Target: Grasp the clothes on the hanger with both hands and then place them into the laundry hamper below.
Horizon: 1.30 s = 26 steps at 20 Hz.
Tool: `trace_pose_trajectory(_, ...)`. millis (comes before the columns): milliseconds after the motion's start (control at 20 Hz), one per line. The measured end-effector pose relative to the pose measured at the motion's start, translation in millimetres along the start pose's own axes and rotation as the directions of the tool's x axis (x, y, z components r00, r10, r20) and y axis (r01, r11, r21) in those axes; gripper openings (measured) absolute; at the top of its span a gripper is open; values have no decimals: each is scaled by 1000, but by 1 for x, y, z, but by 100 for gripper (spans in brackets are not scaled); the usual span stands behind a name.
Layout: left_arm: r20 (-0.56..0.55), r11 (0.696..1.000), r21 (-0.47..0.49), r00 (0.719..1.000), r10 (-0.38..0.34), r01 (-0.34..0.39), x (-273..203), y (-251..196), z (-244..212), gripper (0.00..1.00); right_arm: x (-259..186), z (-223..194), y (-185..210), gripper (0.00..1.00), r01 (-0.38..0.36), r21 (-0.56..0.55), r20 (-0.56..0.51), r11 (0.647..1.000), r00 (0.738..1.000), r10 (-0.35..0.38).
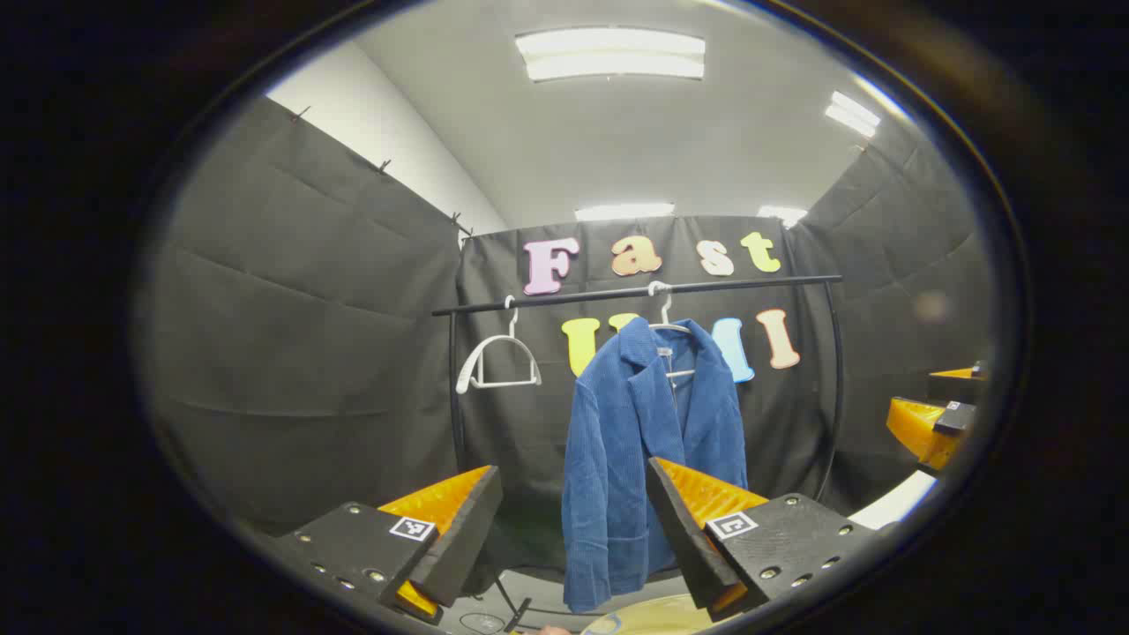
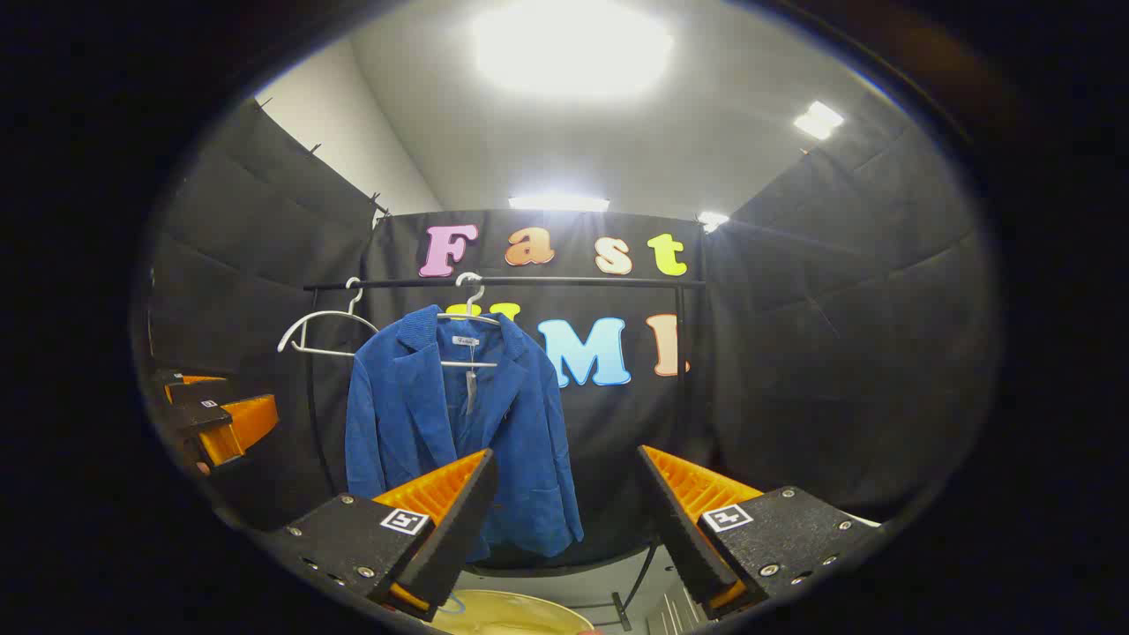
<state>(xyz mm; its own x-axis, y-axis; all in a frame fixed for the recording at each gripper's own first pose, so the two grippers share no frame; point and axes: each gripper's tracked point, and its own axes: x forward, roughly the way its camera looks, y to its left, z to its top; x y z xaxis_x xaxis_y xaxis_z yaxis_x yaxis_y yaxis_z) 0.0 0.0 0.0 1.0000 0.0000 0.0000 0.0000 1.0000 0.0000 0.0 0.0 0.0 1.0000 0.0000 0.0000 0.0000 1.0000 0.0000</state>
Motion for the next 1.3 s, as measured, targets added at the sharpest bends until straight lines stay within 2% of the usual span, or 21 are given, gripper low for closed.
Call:
trace_pose_trajectory(900, 15, 1000, -14, 1000, 19, -19, -2, 14, 6, 100, 7, 4, 3, 96, 9, -7, -10, 1000, 1000, -9)
trace_pose_trajectory(1300, 56, 1000, -8, 998, 15, -15, 39, -5, 38, 100, 64, 36, -2, 96, -22, 12, 36, 1000, 999, 22)
